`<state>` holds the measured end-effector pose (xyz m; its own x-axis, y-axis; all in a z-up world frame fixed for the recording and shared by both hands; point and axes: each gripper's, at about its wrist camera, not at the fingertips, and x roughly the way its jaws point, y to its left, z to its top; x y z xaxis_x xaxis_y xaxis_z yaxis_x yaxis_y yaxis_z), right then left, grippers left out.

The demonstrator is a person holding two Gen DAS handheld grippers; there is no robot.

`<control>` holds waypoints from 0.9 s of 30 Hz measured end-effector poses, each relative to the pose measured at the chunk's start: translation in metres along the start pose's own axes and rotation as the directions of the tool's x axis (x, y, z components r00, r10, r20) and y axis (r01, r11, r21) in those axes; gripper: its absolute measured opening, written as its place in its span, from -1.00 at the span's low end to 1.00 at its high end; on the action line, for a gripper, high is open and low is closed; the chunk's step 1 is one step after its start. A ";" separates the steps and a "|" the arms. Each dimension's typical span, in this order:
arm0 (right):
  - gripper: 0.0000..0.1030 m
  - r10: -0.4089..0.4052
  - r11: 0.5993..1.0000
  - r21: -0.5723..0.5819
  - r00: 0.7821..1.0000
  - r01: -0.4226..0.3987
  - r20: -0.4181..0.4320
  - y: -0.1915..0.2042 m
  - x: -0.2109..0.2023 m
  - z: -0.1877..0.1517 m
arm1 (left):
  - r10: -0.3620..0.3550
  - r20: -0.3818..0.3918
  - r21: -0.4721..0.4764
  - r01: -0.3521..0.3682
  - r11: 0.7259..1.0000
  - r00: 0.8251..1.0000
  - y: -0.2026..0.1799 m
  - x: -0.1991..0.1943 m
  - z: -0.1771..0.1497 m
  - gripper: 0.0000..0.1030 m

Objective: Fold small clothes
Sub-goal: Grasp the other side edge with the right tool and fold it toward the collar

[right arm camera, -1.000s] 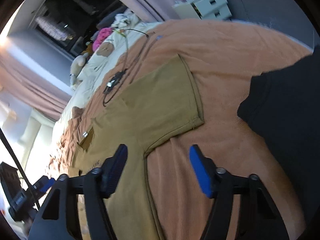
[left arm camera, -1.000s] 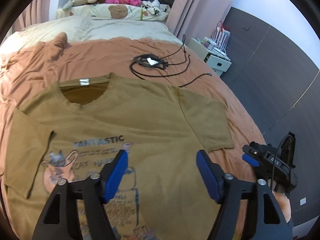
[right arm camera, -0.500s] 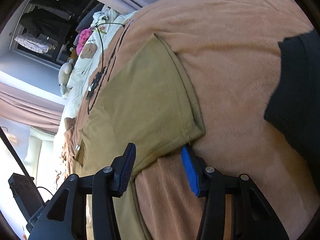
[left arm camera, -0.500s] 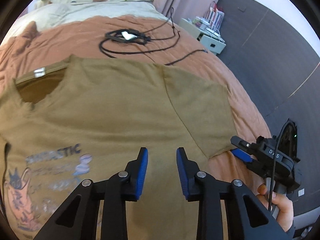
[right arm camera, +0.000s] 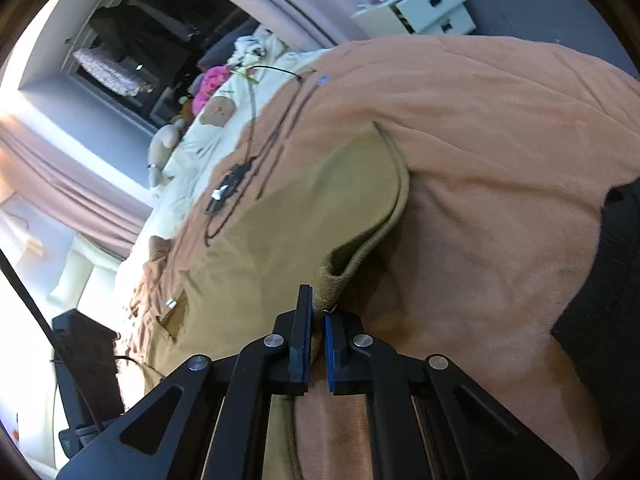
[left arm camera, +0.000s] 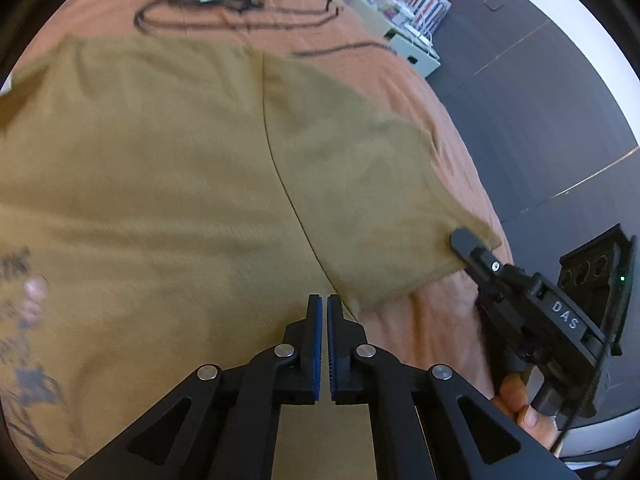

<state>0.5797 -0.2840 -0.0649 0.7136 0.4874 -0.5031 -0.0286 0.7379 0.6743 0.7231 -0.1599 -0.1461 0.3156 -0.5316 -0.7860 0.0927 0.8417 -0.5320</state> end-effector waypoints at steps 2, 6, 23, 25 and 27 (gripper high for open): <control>-0.96 0.015 1.000 -0.009 1.000 -0.014 0.005 0.000 -0.001 -0.002 | -0.018 -0.017 -0.026 0.018 1.000 1.000 0.002 0.004 -0.002 -0.99; -0.96 0.038 0.999 -0.036 0.999 -0.038 0.001 0.003 0.004 -0.007 | -0.050 -0.031 -0.067 0.047 0.997 0.998 0.003 0.009 -0.004 -1.00; -0.98 0.170 0.975 -0.135 0.983 -0.179 -0.070 0.027 0.010 -0.025 | -0.102 0.040 -0.176 0.107 0.978 0.994 0.026 -0.004 -0.005 -1.00; -0.98 0.182 0.971 -0.141 0.979 -0.193 -0.086 0.029 0.013 -0.026 | -0.074 0.072 -0.194 0.086 0.977 0.995 0.038 -0.022 -0.003 -1.00; -0.98 0.195 0.966 -0.150 0.974 -0.211 -0.114 0.033 0.017 -0.029 | -0.042 0.102 -0.212 0.063 0.975 0.994 0.049 -0.040 -0.003 -1.00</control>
<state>0.5705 -0.2381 -0.0671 0.6096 0.6719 -0.4206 -0.2832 0.6802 0.6761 0.7125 -0.0976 -0.1417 0.4059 -0.5539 -0.7270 -0.0899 0.7674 -0.6348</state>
